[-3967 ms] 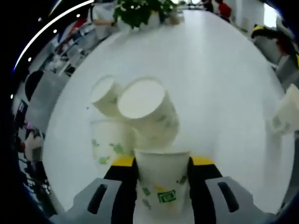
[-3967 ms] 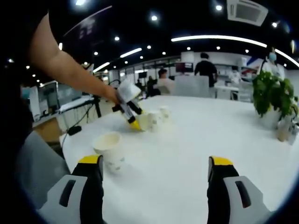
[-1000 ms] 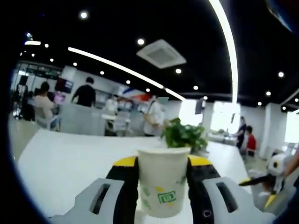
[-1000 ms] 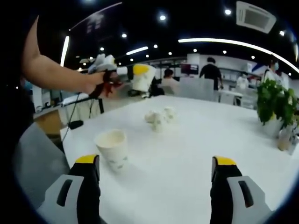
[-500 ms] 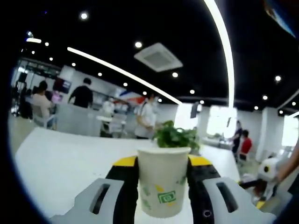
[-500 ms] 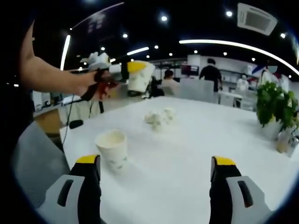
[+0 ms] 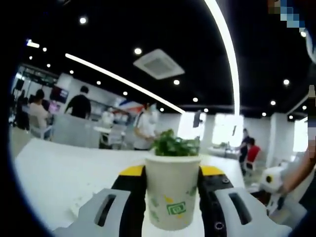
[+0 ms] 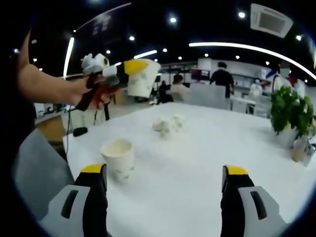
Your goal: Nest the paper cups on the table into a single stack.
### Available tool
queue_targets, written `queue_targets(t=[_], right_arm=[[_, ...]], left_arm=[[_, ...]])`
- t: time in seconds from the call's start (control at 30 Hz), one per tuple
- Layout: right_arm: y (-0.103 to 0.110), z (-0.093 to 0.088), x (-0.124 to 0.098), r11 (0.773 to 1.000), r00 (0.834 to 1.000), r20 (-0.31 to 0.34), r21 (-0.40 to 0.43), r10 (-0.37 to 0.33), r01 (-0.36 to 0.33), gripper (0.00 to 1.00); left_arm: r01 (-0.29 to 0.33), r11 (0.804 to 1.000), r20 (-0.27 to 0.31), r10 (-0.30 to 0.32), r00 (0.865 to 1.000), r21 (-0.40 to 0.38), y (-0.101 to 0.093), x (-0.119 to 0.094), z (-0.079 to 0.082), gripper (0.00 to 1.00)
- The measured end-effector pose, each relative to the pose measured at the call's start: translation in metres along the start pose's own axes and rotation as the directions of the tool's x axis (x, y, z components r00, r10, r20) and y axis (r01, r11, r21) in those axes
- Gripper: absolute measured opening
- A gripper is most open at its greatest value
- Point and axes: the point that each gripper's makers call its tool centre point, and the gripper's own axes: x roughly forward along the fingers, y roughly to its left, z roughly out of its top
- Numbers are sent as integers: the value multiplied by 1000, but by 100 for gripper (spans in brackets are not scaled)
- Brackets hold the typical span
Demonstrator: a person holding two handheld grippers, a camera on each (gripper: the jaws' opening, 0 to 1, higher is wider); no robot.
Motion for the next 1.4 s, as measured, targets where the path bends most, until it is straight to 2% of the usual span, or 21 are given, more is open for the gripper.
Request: queue_targets(t=[0.3,0.57,0.83,1.23,1.4], right_arm=[[0,0,0,1000,1000,1,2,3,-3,95],[2,0,-1,1000,1000,2,0,5,-5,95],[2,0,-1,1000,1000,4,3,6,-6,95],[2,0,-1,1000,1000,5,4,10,-10,97],[1,1,-1,1000,1000,8,7,5,-5,97]], left_arm=[[25,1000,16,-25,1000,2,-29,-9,0,40],[27,1000,11,-27,1000,-16,-46,-21,-9,40],[16,999,42,-14,999,-40,-61,-31,-2,40],[13,1000,57,-12,998,-19,-70,-32,6,40],[1,1000,45,0,999,-12,-67,-33,-3,40]])
